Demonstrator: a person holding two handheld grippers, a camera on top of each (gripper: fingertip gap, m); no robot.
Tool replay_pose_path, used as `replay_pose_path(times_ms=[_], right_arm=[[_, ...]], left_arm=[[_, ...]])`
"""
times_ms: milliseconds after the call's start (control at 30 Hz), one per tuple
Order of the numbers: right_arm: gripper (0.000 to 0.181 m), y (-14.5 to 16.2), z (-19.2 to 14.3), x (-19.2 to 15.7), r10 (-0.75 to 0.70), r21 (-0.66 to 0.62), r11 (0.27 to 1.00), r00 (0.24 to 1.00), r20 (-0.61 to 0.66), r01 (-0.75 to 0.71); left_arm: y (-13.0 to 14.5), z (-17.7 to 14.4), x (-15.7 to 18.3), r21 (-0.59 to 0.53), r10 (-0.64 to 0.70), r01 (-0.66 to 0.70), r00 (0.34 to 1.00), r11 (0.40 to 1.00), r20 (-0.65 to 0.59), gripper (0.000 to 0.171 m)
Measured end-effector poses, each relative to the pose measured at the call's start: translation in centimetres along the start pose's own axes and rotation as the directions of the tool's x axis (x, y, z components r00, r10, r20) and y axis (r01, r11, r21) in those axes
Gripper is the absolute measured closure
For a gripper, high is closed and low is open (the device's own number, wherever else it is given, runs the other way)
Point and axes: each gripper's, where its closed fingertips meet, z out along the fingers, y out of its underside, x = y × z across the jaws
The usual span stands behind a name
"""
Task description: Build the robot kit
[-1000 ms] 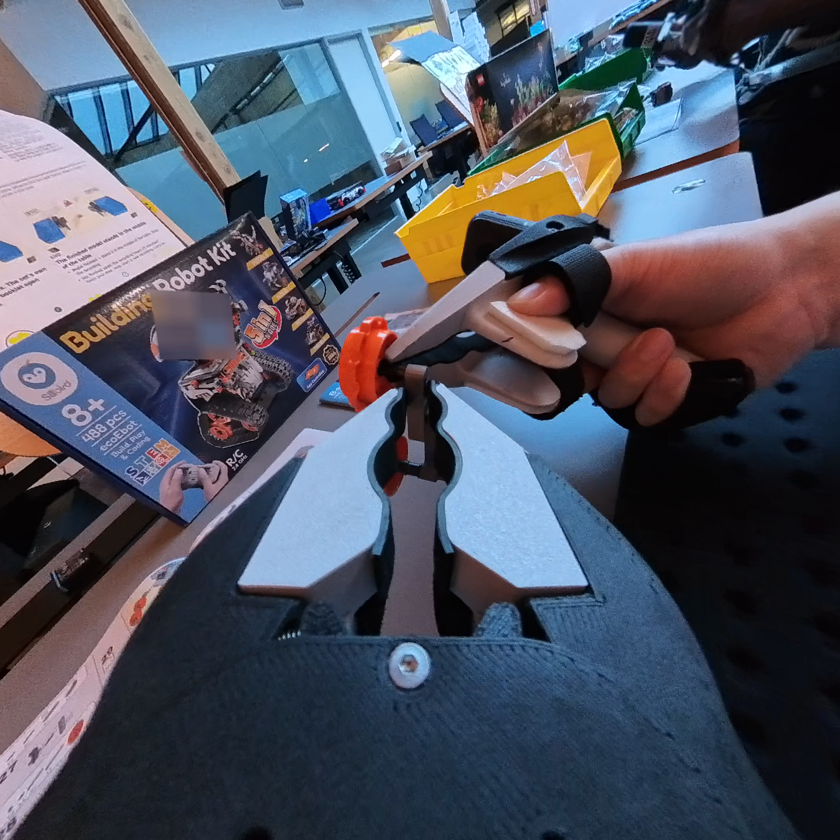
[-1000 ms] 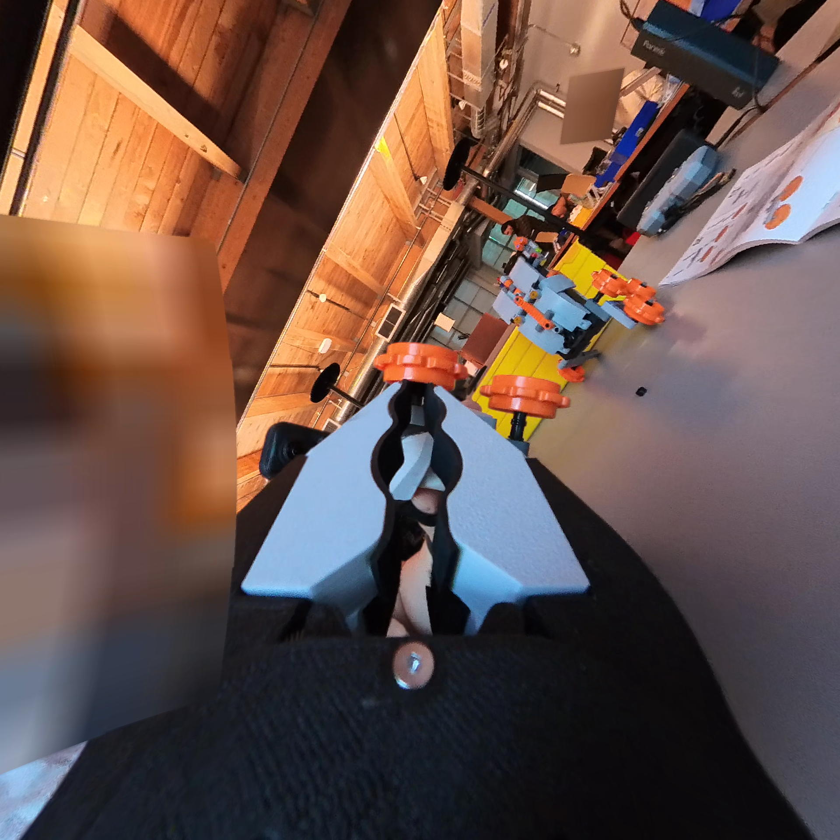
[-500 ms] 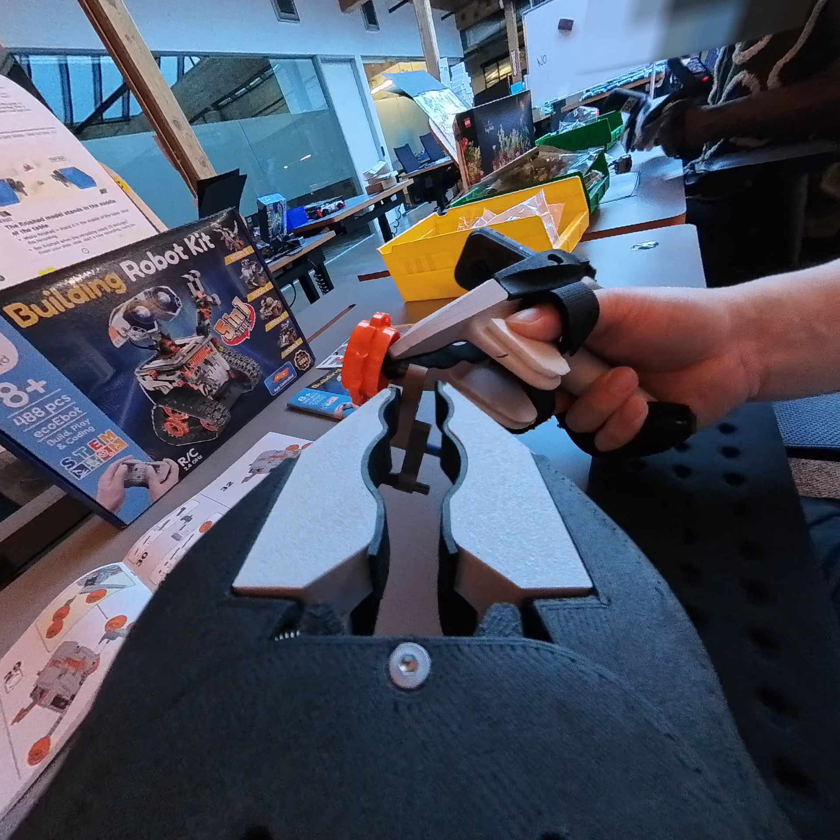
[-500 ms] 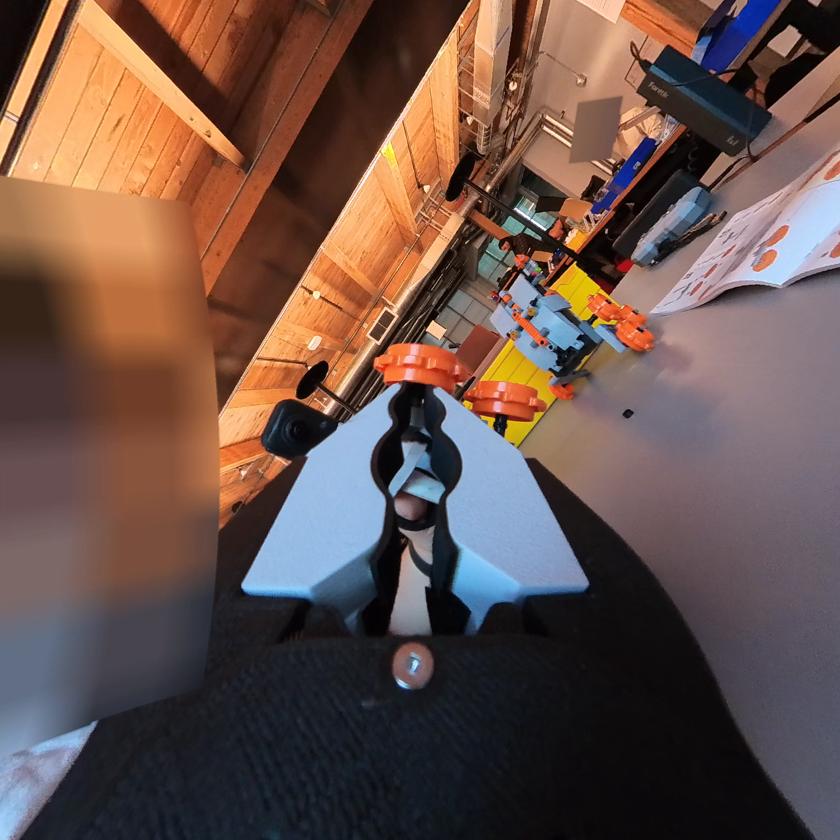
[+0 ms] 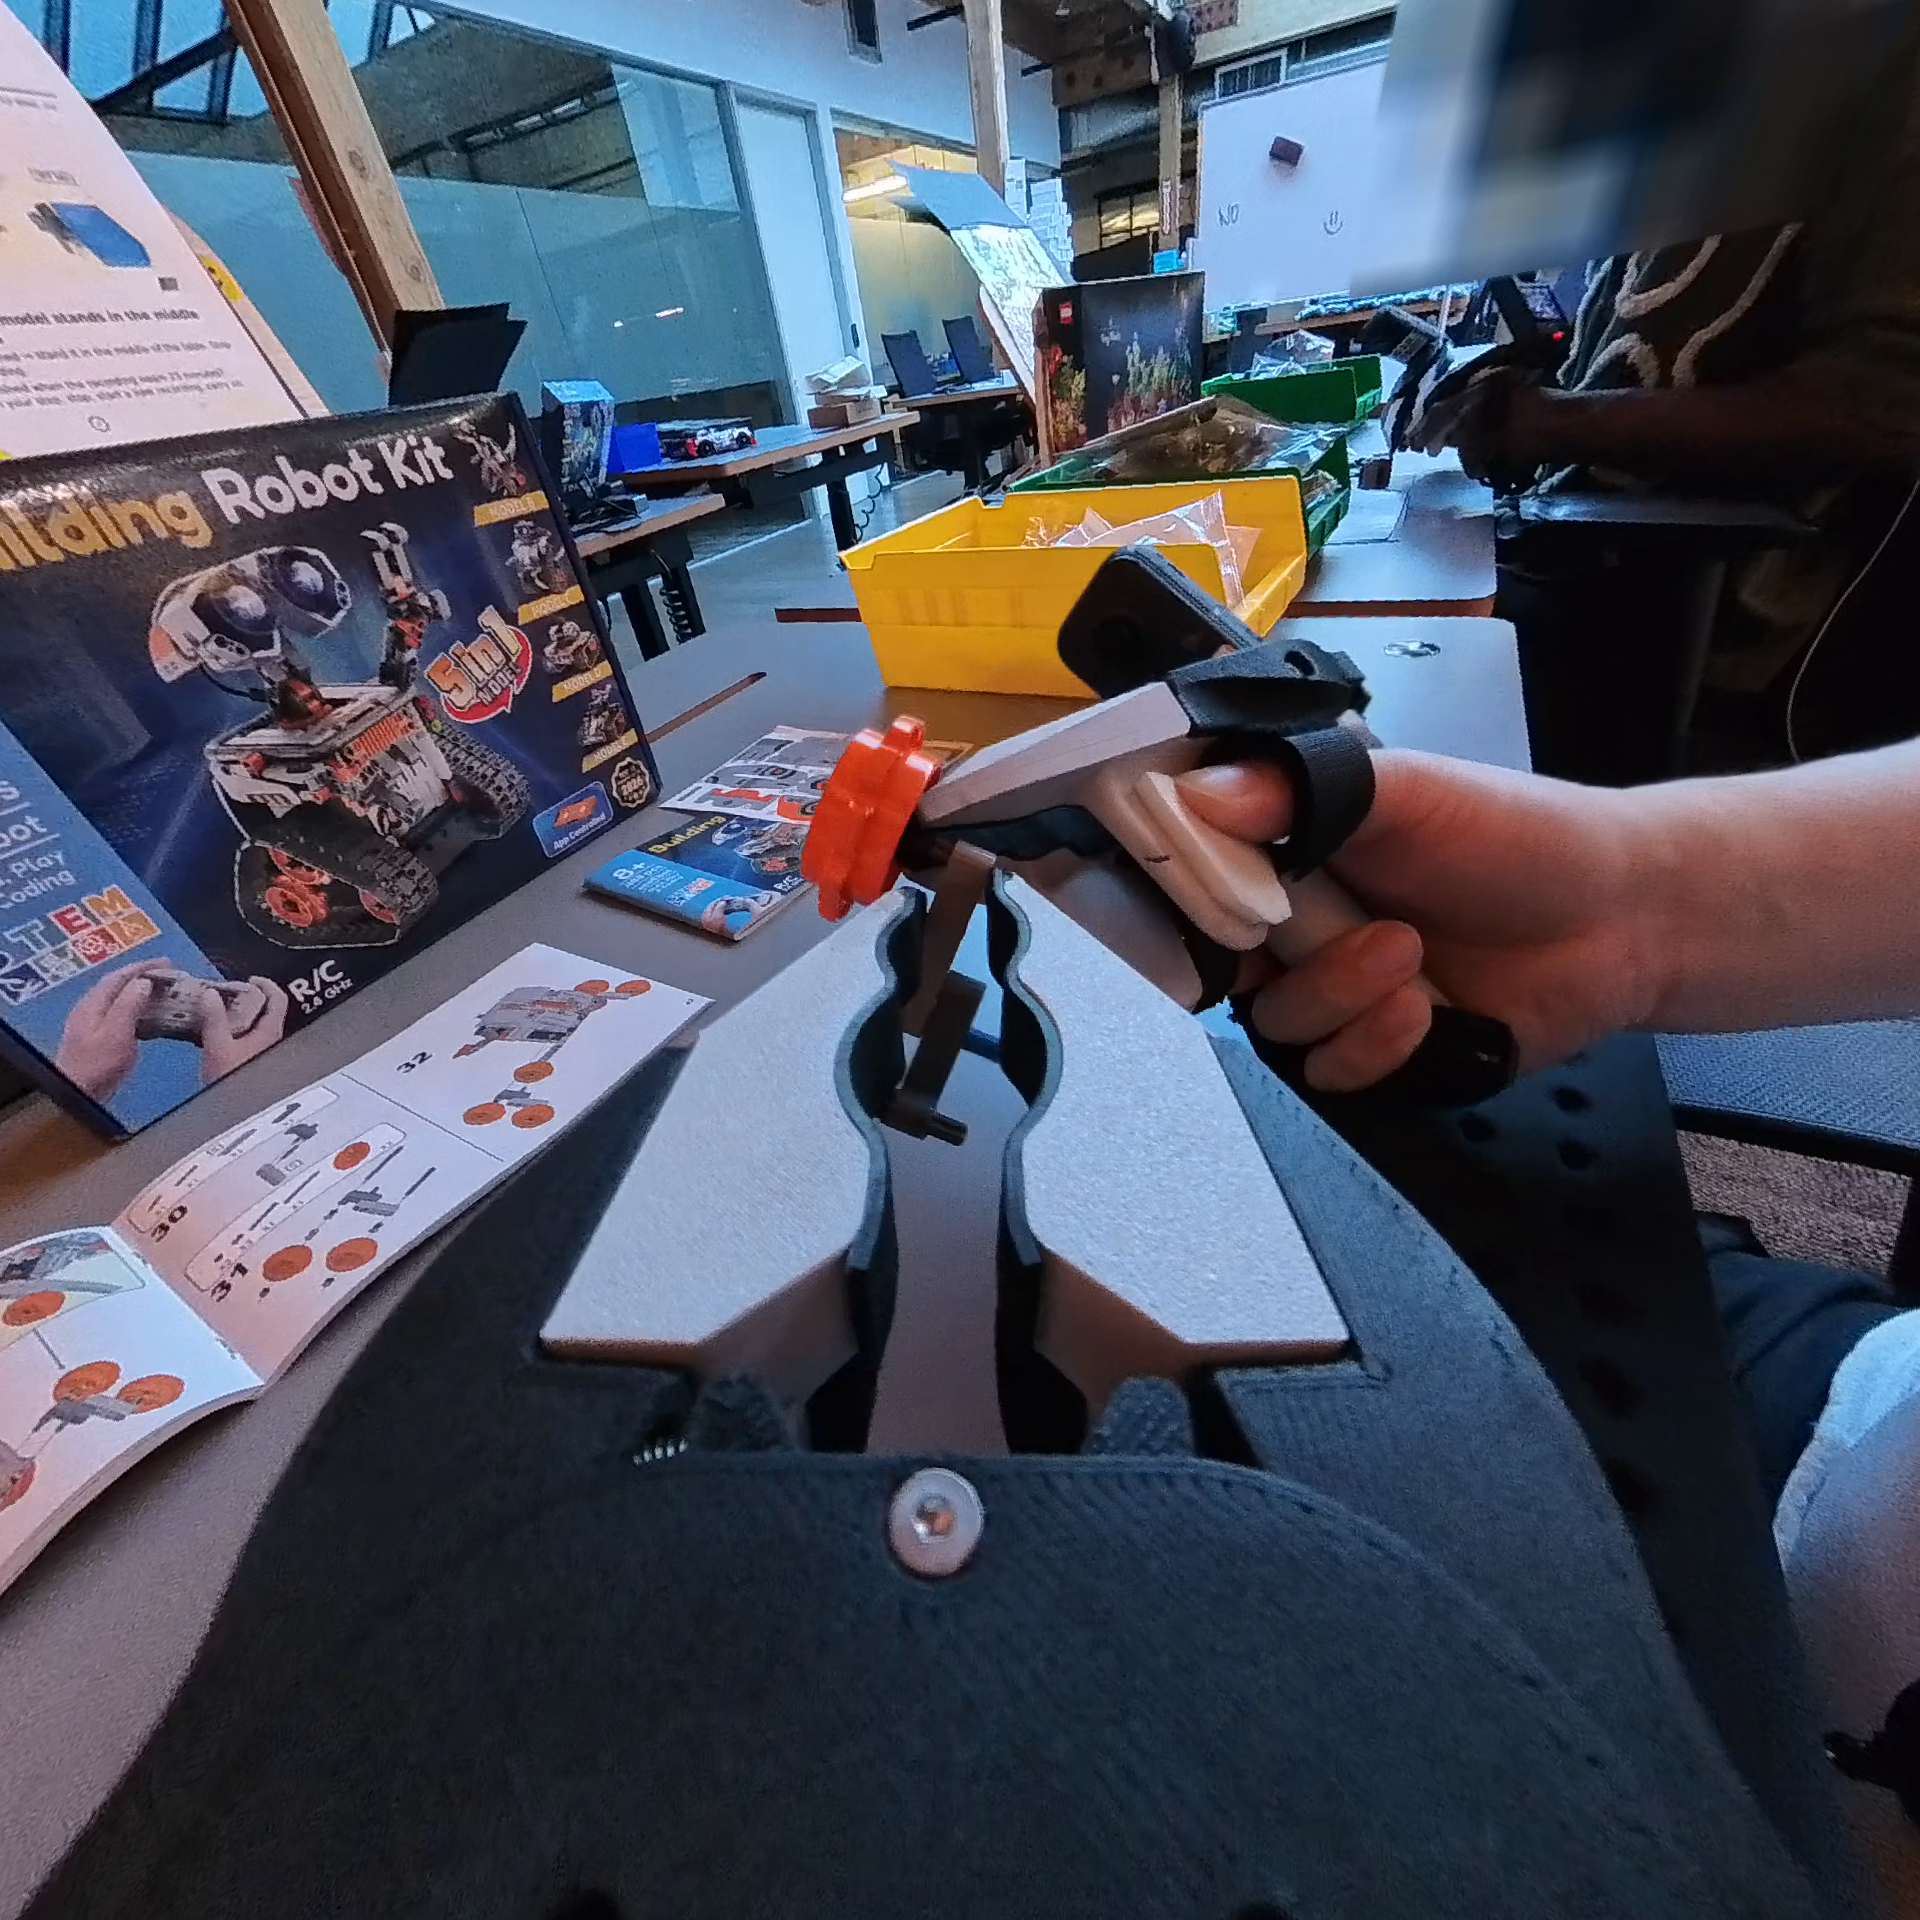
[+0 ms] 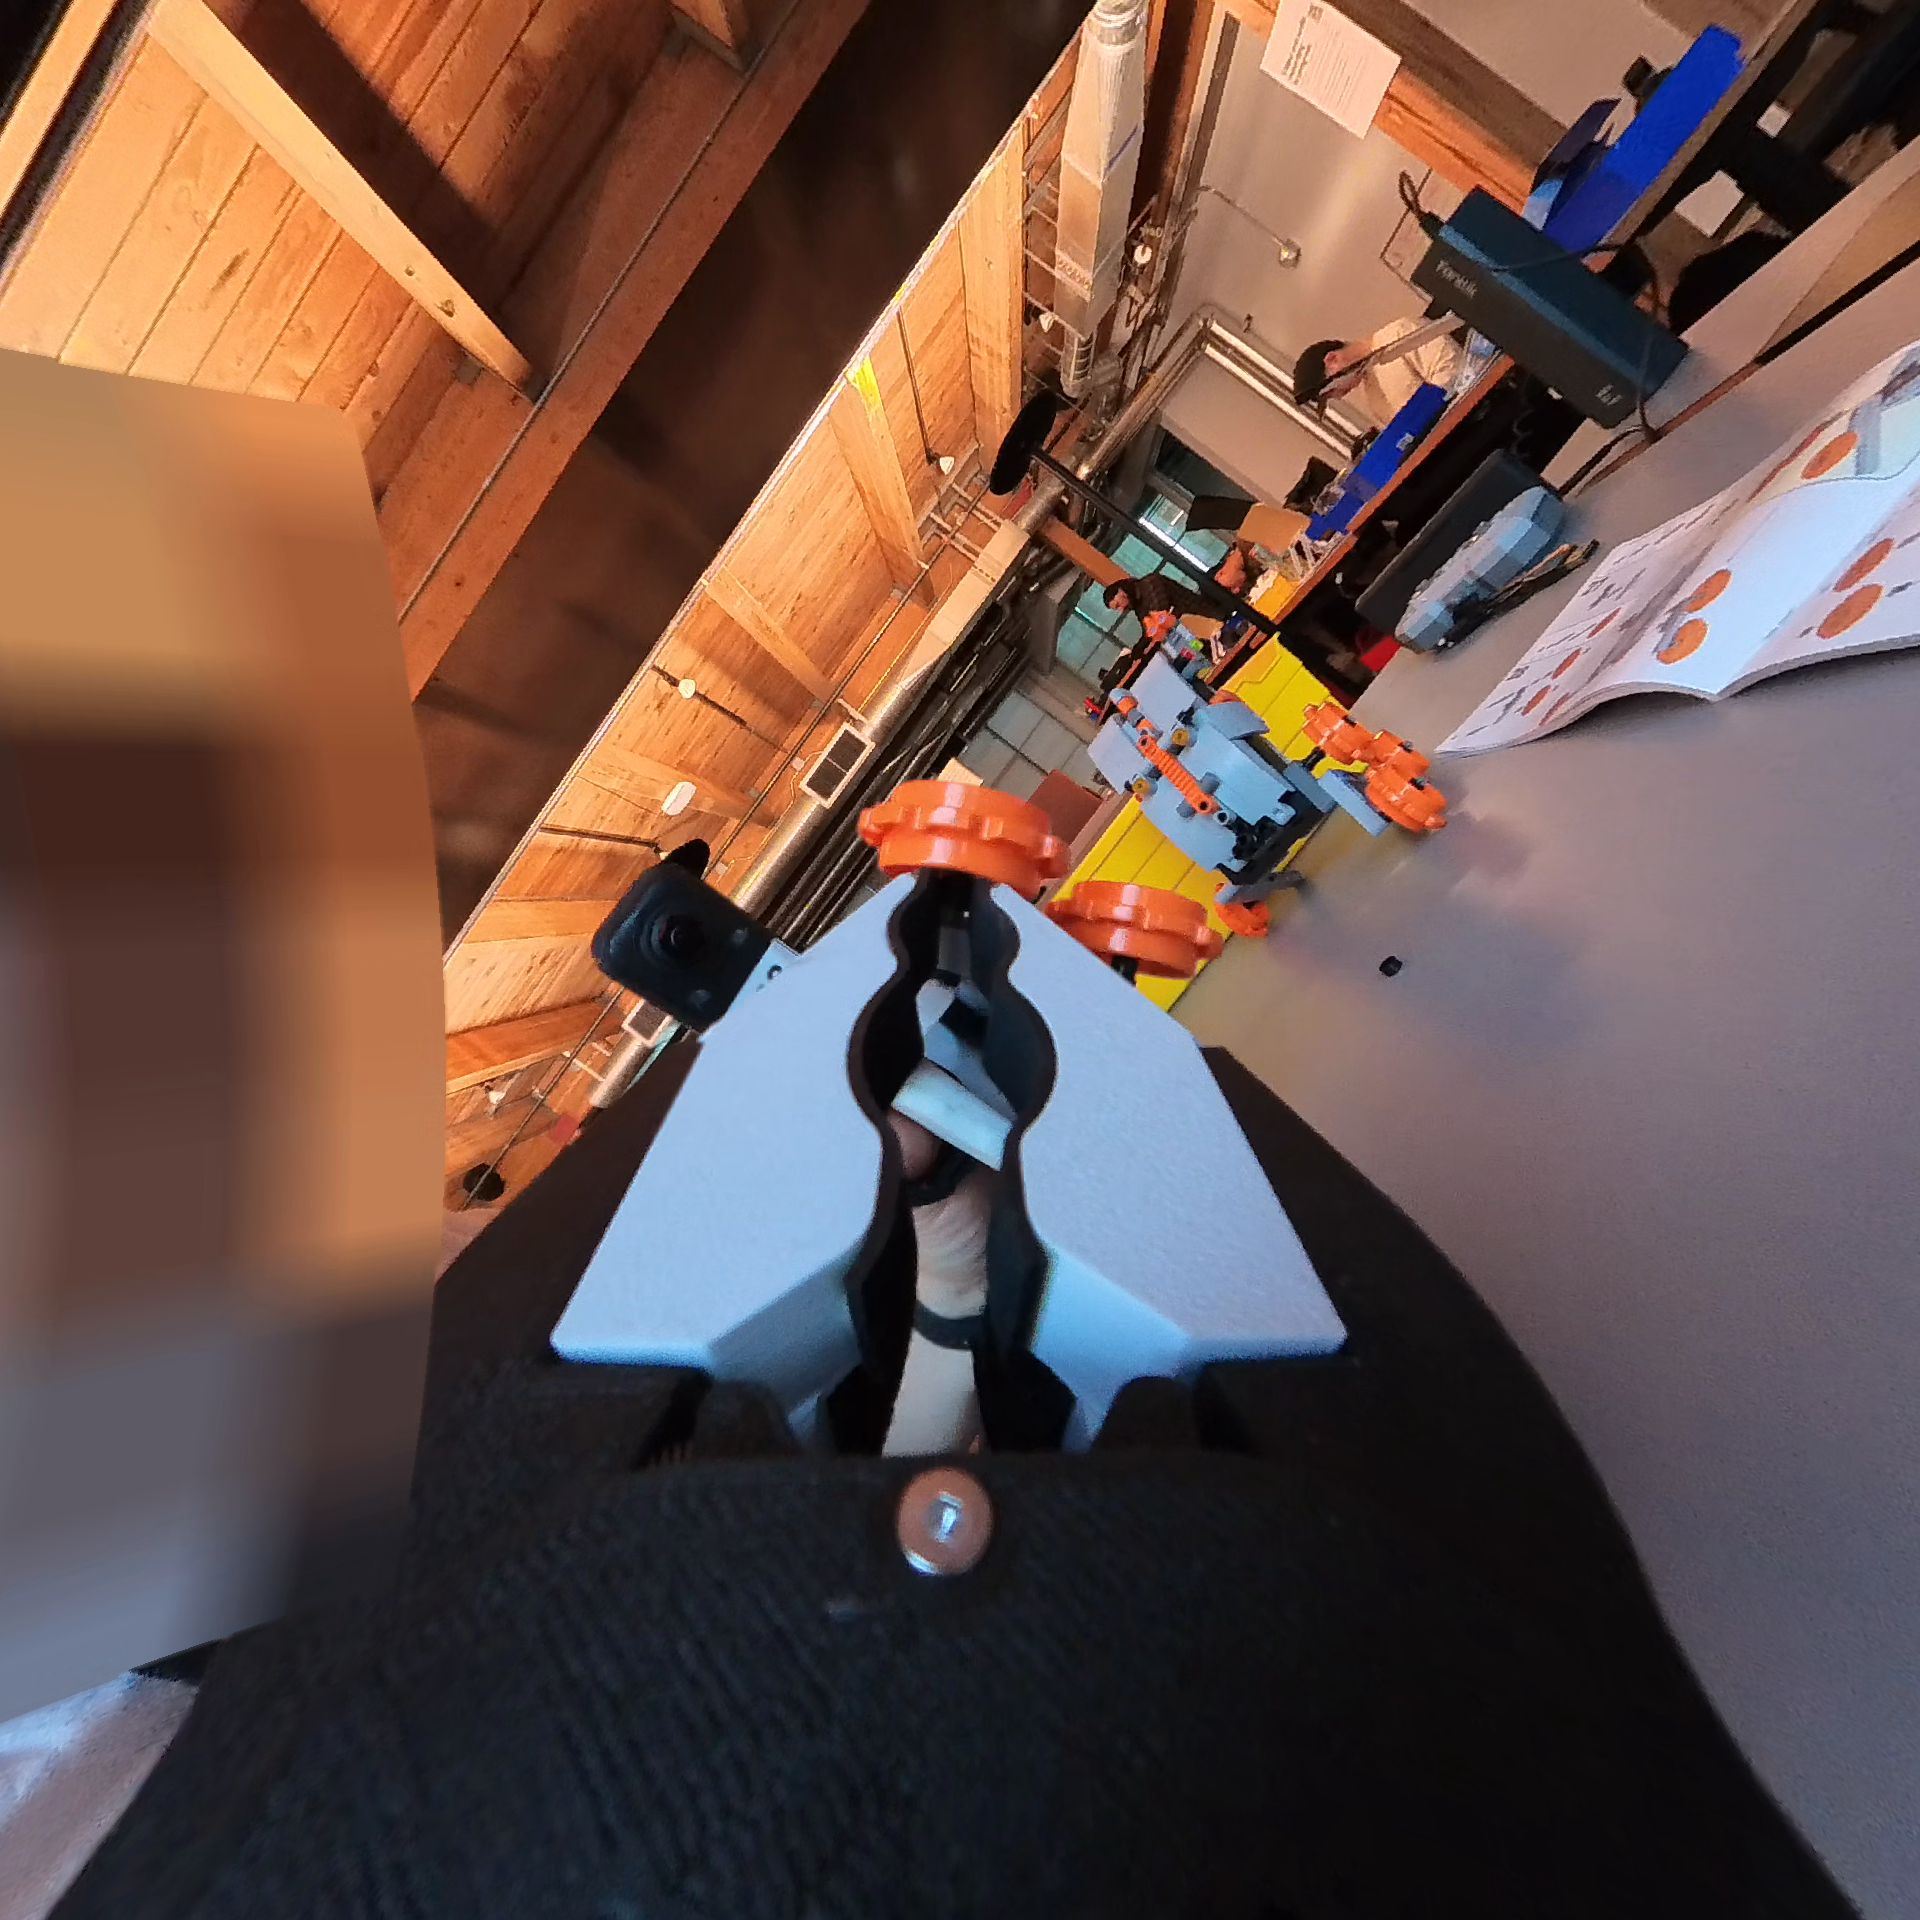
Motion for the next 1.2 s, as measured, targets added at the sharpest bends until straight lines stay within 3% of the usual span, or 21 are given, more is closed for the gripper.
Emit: replay_pose_path(times_ms=[433, 933, 1200], right_arm=[[0.175, -0.13, -0.13, 0.79, -0.009, 0.050, 0.999, 0.999, -0.051, 0.011], [0.175, -0.11, -0.04, 0.73, -0.018, 0.080, 0.997, 0.998, -0.057, 0.023], [0.175, 0.49, 0.03, 0.48, 0.010, 0.009, 1.000, 1.000, -0.025, -0.010]], left_arm=[[0.61, 0.35, -0.29, -0.055, 0.144, -0.140, 0.986, 0.989, 0.089, 0.164], [0.52, 0.36, -0.25, -0.047, 0.140, -0.136, 0.986, 0.990, 0.094, 0.163], [0.47, 0.00, 0.13, -0.060, 0.167, -0.163, 0.983, 0.985, 0.070, 0.166]])
